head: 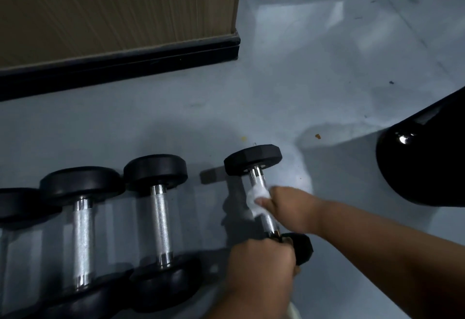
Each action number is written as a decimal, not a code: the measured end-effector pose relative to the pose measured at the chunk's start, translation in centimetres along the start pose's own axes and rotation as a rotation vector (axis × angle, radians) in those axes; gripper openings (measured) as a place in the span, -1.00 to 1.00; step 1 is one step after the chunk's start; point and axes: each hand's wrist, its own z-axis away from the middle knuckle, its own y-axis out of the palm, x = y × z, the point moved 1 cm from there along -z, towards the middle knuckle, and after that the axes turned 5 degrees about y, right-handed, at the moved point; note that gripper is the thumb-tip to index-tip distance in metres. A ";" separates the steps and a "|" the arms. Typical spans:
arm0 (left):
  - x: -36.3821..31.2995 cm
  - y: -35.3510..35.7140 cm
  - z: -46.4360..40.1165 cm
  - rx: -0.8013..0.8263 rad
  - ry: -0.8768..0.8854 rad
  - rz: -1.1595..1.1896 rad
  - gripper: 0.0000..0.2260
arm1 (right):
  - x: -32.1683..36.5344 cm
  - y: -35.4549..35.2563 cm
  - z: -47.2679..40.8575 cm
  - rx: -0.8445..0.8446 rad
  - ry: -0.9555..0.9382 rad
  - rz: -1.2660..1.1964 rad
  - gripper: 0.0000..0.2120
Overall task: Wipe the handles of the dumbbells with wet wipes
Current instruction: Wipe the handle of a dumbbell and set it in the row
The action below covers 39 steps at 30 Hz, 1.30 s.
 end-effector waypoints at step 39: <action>3.1 1.8 1.1 -0.156 0.022 -0.057 -0.59 | -0.4 0.3 1.0 0.115 0.091 0.056 -0.67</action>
